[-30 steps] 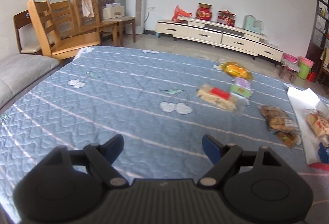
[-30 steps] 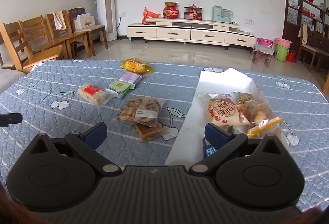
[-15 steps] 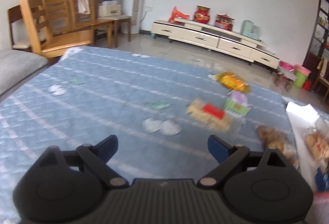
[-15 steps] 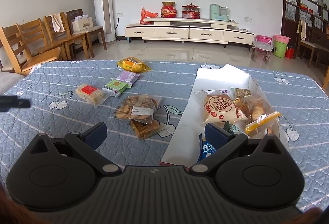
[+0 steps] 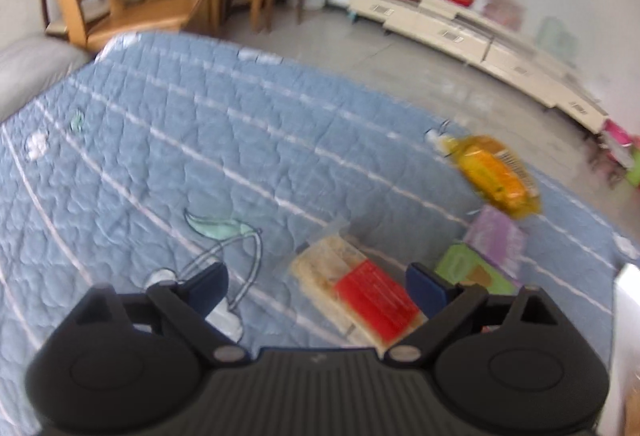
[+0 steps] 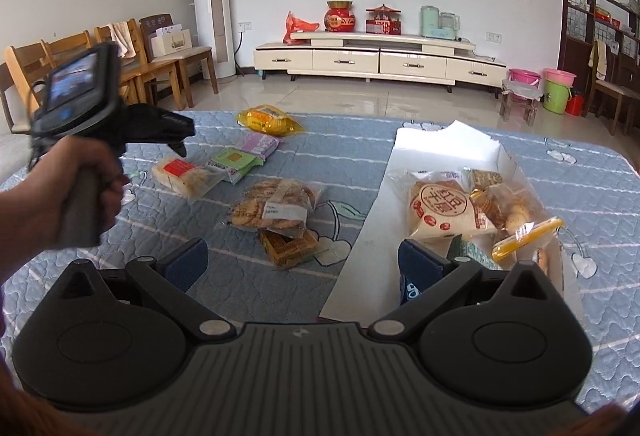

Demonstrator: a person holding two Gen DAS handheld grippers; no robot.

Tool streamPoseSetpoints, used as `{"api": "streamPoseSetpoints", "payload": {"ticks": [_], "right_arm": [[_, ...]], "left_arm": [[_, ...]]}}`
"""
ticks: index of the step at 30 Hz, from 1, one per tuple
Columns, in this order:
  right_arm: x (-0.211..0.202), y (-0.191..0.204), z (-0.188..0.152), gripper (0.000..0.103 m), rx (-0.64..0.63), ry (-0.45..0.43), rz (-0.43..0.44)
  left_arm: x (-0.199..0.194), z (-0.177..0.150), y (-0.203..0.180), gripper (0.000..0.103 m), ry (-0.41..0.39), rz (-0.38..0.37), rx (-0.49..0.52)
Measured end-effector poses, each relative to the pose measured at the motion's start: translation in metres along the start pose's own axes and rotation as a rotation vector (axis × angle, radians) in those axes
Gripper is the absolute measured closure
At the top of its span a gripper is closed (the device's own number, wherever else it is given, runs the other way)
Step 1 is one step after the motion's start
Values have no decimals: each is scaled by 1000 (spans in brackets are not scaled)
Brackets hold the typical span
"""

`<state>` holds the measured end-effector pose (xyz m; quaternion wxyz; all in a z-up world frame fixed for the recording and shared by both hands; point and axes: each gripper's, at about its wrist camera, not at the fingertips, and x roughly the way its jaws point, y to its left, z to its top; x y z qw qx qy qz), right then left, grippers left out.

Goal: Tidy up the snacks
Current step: 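Grasp the red-labelled cracker pack with the left tool while the right tool approaches the biscuit bag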

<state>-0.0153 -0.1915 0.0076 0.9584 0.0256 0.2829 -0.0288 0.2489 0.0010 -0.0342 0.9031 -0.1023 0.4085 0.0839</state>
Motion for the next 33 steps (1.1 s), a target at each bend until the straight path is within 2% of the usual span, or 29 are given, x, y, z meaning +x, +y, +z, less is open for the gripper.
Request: {"api": "streamPoseSetpoints", "payload": {"ticks": [4, 6, 8, 10, 11, 16, 17, 21, 26, 30, 33], "right_arm": [[5, -4, -3, 0, 12, 11, -1], [7, -5, -4, 0, 14, 15, -3], [10, -4, -5, 0, 12, 21, -3], [14, -3, -4, 0, 11, 28, -2], [16, -3, -4, 0, 11, 32, -1], [40, 5, 7, 0, 2, 60, 32], [47, 6, 11, 0, 6, 66, 39], [87, 11, 32, 0, 28, 111, 39], [148, 21, 51, 0, 56, 212, 3], [191, 23, 56, 0, 89, 304, -13], [203, 27, 56, 0, 65, 293, -38]], "left_arm": [[18, 0, -3, 13, 28, -14, 3], [18, -1, -7, 22, -5, 3, 49], [14, -2, -11, 37, -31, -12, 118], [10, -6, -9, 42, -49, -34, 165], [7, -7, -6, 49, -55, -33, 187], [-14, -20, 19, 55, -79, -80, 235], [-20, -25, 25, 60, -87, -85, 248], [-44, -41, 44, 61, -127, -107, 299], [-62, -56, 65, 61, -141, -150, 313], [-77, -64, 67, 61, -180, -149, 362], [-88, -66, 68, 62, -200, -163, 375]]}}
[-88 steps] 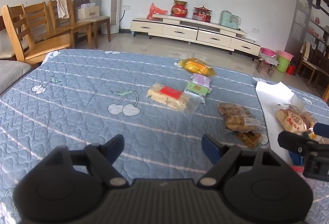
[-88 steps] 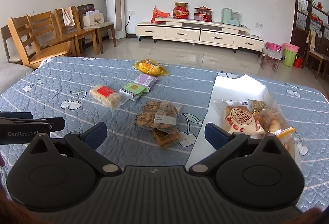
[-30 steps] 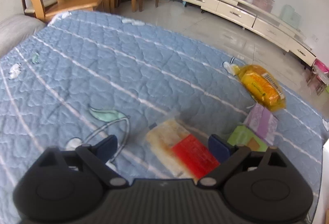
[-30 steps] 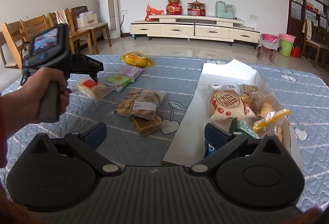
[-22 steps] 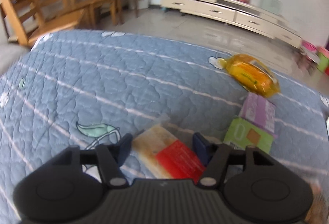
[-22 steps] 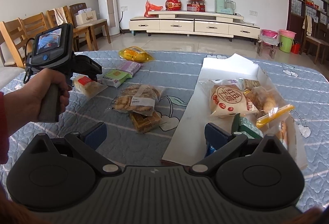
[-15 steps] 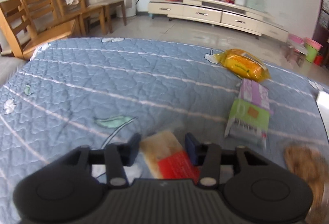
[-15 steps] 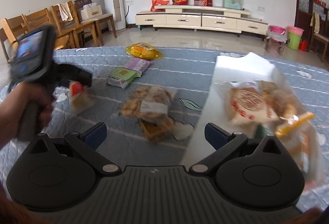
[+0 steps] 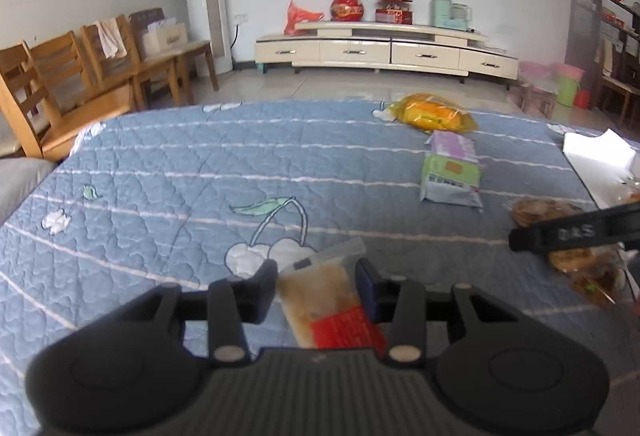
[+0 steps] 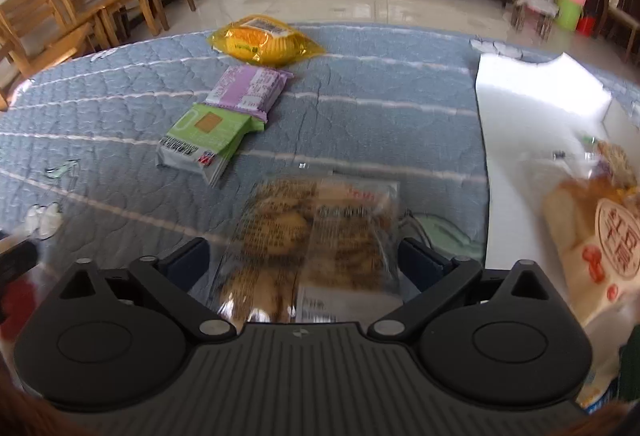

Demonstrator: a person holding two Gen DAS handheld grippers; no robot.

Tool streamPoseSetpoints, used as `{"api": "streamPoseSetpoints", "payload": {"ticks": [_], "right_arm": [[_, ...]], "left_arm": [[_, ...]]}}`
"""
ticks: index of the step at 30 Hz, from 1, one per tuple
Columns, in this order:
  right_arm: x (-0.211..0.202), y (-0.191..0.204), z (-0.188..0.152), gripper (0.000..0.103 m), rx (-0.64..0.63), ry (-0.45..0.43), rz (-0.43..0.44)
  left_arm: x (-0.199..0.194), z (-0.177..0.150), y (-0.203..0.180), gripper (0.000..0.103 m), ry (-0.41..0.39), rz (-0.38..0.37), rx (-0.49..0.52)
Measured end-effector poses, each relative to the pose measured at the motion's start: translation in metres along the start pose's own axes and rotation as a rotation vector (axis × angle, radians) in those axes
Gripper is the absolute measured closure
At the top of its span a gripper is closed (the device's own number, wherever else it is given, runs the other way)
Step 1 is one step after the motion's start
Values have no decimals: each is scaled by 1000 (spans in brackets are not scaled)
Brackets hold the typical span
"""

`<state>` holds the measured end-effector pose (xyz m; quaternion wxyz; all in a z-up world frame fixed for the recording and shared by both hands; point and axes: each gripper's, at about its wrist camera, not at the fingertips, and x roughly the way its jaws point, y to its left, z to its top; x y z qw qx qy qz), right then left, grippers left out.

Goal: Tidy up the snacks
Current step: 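Grasp the red-labelled cracker pack with the left tool while the right tool approaches the biscuit bag, then lift the cracker pack with the left tool while the right tool grasps the biscuit bag, then carry the cracker pack and biscuit bag toward the white box with both tools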

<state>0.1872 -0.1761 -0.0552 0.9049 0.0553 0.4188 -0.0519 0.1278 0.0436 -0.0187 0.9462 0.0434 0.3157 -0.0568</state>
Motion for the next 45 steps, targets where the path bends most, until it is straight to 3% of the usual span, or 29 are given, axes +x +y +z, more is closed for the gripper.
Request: {"api": "streamPoseSetpoints", "payload": {"ticks": [3, 17, 29, 45], "right_arm": [[-7, -1, 1, 24, 2, -38, 18], [-122, 8, -28, 25, -109, -249, 59], [-195, -3, -64, 25, -98, -298, 80], [-252, -35, -87, 25, -72, -379, 6]], "left_arm": [[-4, 4, 0, 62, -13, -18, -16], [-60, 5, -10, 63, -83, -49, -6], [-127, -3, -26, 63, -145, -79, 39], [-168, -1, -67, 63, -198, -145, 88]]}}
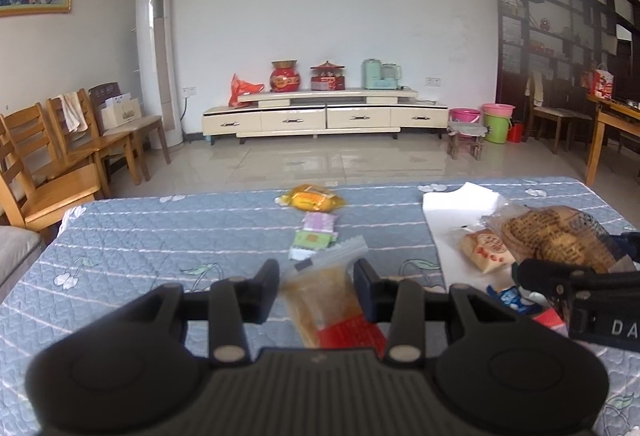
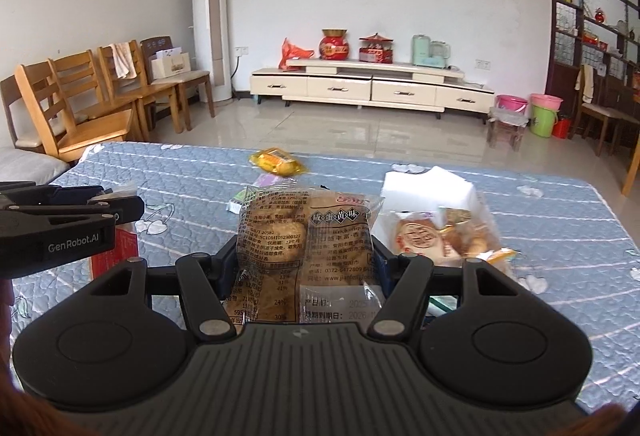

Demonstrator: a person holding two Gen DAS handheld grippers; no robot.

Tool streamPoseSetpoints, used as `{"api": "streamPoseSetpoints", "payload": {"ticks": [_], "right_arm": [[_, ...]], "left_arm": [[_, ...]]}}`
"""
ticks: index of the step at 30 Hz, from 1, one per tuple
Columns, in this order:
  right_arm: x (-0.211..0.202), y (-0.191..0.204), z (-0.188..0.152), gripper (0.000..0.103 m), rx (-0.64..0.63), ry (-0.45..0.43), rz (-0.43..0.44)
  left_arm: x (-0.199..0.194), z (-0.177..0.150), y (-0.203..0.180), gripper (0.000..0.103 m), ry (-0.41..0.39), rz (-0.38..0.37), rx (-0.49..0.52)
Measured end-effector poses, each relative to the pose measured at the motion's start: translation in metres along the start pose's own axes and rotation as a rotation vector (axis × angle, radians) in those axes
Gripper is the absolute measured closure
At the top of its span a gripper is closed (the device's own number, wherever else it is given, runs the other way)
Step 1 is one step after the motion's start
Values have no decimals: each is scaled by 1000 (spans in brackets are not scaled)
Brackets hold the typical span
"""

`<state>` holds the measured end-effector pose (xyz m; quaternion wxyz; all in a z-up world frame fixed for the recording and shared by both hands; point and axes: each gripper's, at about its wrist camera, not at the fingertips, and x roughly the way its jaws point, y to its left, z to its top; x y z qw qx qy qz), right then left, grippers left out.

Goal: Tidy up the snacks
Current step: 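Carry the cracker pack and biscuit bag toward the white box with both tools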

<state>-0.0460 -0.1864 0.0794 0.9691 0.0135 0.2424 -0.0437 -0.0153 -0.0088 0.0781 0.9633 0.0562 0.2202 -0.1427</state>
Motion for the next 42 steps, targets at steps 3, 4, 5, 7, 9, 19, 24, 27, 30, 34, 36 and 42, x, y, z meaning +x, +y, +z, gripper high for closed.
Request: {"api": "streamPoseSetpoints", "payload": {"ticks": [3, 4, 5, 7, 9, 19, 24, 27, 30, 34, 36, 42], "right_arm": [[-7, -5, -3, 25, 5, -8, -17], [-10, -7, -4, 25, 8, -10, -21], [-11, -8, -5, 25, 11, -14, -24], [-13, -9, -6, 25, 10, -22, -33], [-13, -8, -6, 25, 9, -30, -42], [-18, -11, -9, 25, 27, -61, -64], [-21, -12, -10, 25, 38, -73, -75], [-23, -12, -10, 25, 42, -80, -82], [-25, -13, -12, 25, 47, -87, -90], [-26, -10, -13, 25, 52, -93, -101], [-25, -9, -14, 25, 58, -93, -104], [-28, -1, -16, 25, 63, -96, -116]], "left_arm": [[-3, -1, -4, 63, -7, -13, 6], [-3, 0, -5, 63, -9, -16, 9], [-4, 0, -7, 63, -11, -19, 12], [-6, 1, -11, 63, -16, -25, 14], [-8, 1, -16, 63, -22, -31, 17], [-8, 4, -27, 63, -32, -51, 28], [-9, 4, -34, 63, -36, -62, 38], [-7, 5, -38, 63, -36, -71, 41], [-7, 7, -43, 63, -39, -80, 48], [-6, 9, -50, 63, -42, -89, 56], [-6, 9, -51, 63, -44, -93, 57], [-4, 12, -57, 63, -46, -105, 65]]}}
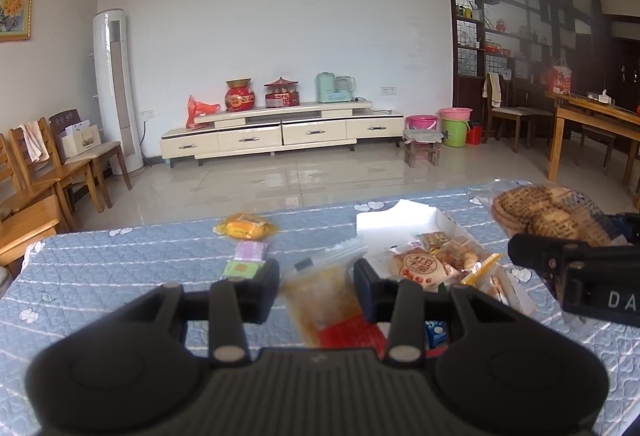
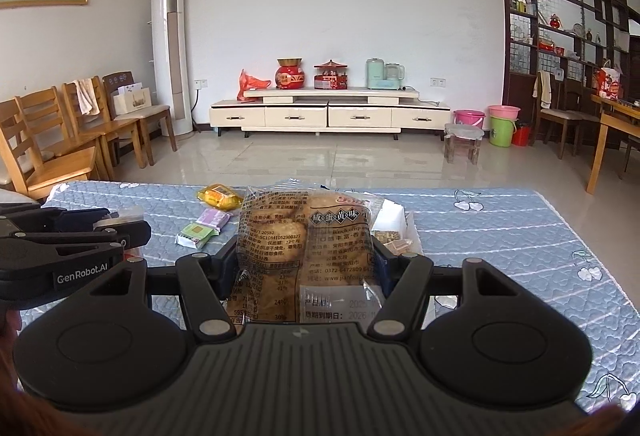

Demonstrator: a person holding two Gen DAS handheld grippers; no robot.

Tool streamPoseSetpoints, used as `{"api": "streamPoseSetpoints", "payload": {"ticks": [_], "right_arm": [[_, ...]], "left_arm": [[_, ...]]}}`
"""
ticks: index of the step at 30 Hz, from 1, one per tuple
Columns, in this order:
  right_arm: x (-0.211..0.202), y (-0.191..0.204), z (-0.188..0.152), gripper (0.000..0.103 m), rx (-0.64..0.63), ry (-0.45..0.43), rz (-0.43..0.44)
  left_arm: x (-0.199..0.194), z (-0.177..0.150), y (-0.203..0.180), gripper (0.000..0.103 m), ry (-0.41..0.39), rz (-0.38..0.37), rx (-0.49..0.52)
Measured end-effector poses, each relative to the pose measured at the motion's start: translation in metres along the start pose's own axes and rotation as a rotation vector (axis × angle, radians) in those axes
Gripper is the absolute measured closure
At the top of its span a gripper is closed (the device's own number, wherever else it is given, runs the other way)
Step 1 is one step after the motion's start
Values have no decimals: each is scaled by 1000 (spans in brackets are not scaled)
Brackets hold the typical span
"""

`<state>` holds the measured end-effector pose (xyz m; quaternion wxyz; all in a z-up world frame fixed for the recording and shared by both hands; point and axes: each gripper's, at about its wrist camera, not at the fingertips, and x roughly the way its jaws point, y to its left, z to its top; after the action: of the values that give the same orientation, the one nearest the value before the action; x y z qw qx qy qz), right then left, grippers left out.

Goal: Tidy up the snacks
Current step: 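Carry the cracker pack and biscuit bag toward the white box with both tools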

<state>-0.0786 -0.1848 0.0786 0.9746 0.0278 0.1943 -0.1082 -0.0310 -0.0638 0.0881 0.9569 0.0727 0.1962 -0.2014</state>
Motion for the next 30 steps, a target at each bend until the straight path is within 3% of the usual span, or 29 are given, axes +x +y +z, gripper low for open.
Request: {"api": "streamPoseSetpoints", "payload": {"ticks": [30], "right_arm": [[-9, 6, 6, 25, 15, 6, -24]], "left_arm": [[4, 4, -10, 63, -6, -23, 10]]}}
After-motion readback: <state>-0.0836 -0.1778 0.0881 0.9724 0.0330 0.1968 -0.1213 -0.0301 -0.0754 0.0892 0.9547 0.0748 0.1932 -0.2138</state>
